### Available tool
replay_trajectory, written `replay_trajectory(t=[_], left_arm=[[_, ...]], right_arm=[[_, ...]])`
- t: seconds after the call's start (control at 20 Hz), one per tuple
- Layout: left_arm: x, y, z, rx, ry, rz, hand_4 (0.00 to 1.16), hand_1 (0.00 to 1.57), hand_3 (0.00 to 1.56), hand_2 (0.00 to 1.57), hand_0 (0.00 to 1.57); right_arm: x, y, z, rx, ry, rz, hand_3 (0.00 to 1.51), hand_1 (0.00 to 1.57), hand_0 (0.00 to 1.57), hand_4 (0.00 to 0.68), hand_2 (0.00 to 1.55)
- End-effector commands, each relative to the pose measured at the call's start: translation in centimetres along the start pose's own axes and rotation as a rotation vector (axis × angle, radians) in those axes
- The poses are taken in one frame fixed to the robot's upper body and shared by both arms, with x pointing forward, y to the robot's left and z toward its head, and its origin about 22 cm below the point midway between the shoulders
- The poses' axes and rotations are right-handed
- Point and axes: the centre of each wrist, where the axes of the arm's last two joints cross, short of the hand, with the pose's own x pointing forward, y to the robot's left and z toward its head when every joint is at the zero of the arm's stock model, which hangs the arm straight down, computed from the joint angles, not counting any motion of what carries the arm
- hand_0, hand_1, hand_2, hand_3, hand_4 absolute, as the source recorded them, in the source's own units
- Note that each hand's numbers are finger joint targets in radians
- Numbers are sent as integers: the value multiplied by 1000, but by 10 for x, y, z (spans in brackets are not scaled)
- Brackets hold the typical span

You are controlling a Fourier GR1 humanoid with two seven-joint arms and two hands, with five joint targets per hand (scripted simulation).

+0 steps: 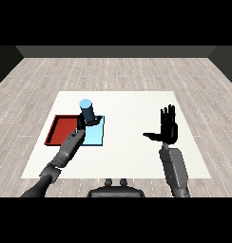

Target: Pick the blue can and put it in the blue box

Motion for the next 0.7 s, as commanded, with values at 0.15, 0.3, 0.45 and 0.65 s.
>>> replay_trajectory(t=[0.15, 0.3, 0.45, 0.65], left_arm=[[-19, 14, -19, 50, 240, -106, 1023, 1571, 1456, 1571, 1571], [-44, 16, -7, 50, 334, -184, 992, 1571, 1392, 1531, 1571], [-66, 12, 9, 66, 418, -295, 900, 1510, 1182, 1396, 1510], [-97, 33, 29, 7, 570, -327, 926, 954, 811, 869, 954]], right_arm=[[-8, -4, -11, -15, -7, 1, 0, 0, 0, 0, 0], [-17, -6, -14, -54, 17, -2, 0, 0, 0, 0, 0], [-15, -1, -10, -44, 28, 3, 0, 0, 0, 0, 0], [-23, -15, -9, -26, 43, 3, 0, 0, 0, 0, 0]])
